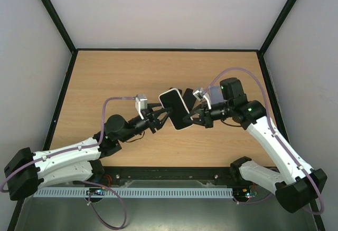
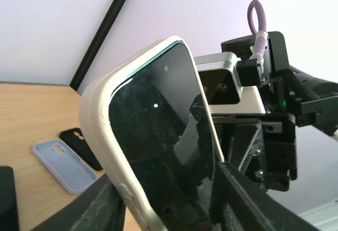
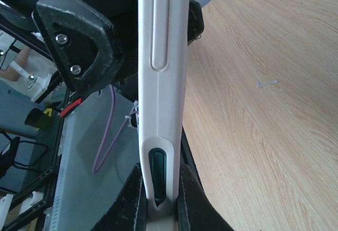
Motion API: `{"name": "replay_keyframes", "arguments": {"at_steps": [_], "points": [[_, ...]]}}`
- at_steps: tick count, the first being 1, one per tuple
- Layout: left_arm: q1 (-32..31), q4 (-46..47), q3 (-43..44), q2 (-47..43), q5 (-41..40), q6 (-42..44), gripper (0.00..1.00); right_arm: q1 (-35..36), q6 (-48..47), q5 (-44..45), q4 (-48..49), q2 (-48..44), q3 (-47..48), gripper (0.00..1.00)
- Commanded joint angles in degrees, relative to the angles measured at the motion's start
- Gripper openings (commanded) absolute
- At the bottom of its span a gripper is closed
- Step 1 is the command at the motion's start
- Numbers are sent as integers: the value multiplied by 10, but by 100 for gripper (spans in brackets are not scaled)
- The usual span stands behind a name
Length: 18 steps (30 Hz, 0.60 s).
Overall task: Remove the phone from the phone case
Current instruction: Adjust the phone.
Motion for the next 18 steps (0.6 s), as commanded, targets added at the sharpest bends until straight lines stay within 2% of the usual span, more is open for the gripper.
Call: {"name": "replay_keyframes", "arguments": {"at_steps": [1, 6, 13, 18], "points": [[11, 74, 1, 4, 51, 6, 40, 1, 11, -43, 42, -23, -7, 2], [31, 105, 5, 11, 111, -8, 28, 1, 11, -43, 45, -31, -13, 2], [53, 118, 29, 46, 190, -32, 19, 1, 9, -43, 49, -38, -20, 2], [59, 118, 37, 63, 227, -32, 4, 1, -2, -37, 42, -41, -22, 2]]}}
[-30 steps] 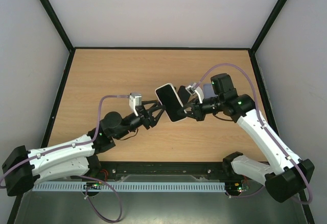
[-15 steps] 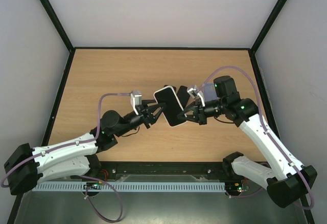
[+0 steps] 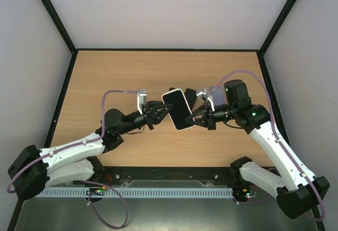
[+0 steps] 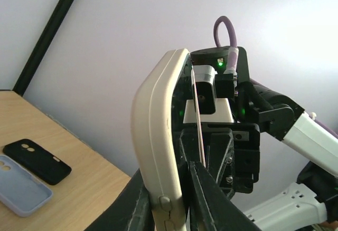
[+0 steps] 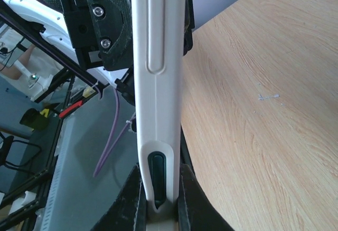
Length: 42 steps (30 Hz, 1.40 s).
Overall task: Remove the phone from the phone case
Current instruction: Adjust the phone, then remove the phone case from the phone.
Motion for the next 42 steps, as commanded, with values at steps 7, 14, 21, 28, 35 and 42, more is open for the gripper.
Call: {"name": "replay_keyframes", "arguments": {"at_steps": [7, 14, 21, 28, 35, 42], "points": [[53, -13, 37, -6, 143, -5, 2, 9, -183, 77, -107, -12, 42, 29], [97, -90, 54, -37, 185, 8, 2, 10, -366, 160, -207, -4, 49, 36], [102, -38, 57, -4, 277, -15, 2, 10, -403, 107, -230, 8, 39, 39], [100, 20, 60, 28, 302, -50, 3, 11, -396, 63, -214, -12, 35, 34], [99, 62, 61, 50, 306, -70, 3, 11, -443, 50, -259, 7, 34, 35], [94, 93, 63, 73, 303, -87, 2, 11, -468, 33, -273, 0, 19, 34]]}}
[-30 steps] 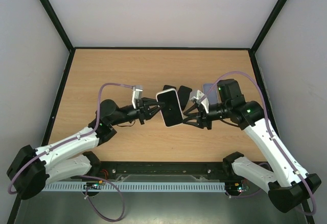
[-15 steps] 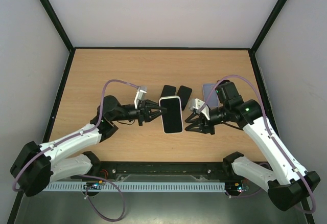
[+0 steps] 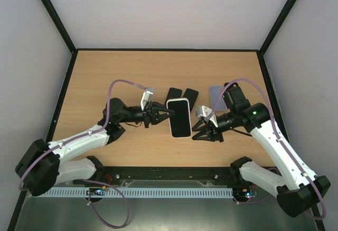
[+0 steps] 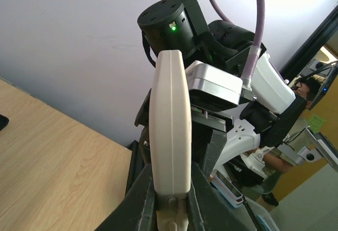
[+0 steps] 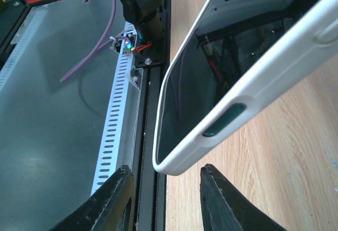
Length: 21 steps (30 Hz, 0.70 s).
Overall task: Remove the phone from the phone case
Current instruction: Remove the phone case from the phone.
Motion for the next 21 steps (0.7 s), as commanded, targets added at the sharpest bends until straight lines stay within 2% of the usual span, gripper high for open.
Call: {"name": "replay_keyframes", "arguments": {"at_steps": [1, 9, 17, 21], "points": [[-8, 81, 28, 12, 2, -14, 3, 4, -29, -29, -20, -5, -15, 33], [-15, 104, 48, 40, 10, -37, 3, 5, -36, -16, -4, -19, -9, 19], [-20, 97, 76, 72, 19, -80, 2, 5, -67, 40, 10, -61, -12, 11], [-32, 134, 79, 88, 31, -131, 3, 5, -82, 71, 27, -75, -13, 10]]}}
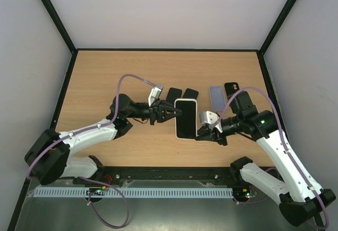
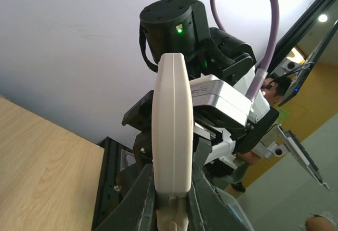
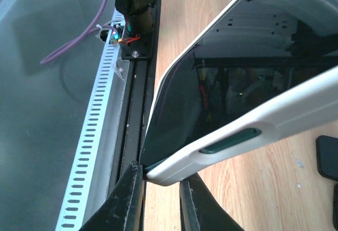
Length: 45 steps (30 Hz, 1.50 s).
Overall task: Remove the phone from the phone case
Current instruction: Remove the phone case from the phone.
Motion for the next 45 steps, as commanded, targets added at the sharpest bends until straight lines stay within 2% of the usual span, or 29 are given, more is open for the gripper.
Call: {"name": "replay_keyframes", "arguments": {"at_steps": [1, 5, 13, 23, 26, 29, 34, 38, 45], "points": [[-15, 96, 23, 17, -4, -87, 3, 5, -44, 51, 33, -19, -2, 9], [-27, 131, 19, 23, 1, -125, 2, 5, -39, 71, 58, -25, -5, 9], [-32, 116, 17, 8, 1, -123, 3, 5, 19, 103, 125, -31, -9, 5], [-34, 98, 16, -6, 2, -113, 2, 5, 198, 149, 258, -30, -17, 3], [-35, 84, 14, -10, 2, -102, 2, 5, 283, 169, 302, -26, -12, 10], [-37, 67, 13, -13, 1, -88, 2, 4, 335, 157, 322, -13, -3, 11], [-46, 14, 15, -16, -4, -43, 3, 4, 405, 101, 335, 12, 21, 14], [-57, -88, 21, -28, -16, 20, 3, 4, 450, 72, 352, 17, 39, 16], [-59, -182, 10, -56, -44, 75, 2, 3, 534, 20, 401, 7, 52, 18]]}}
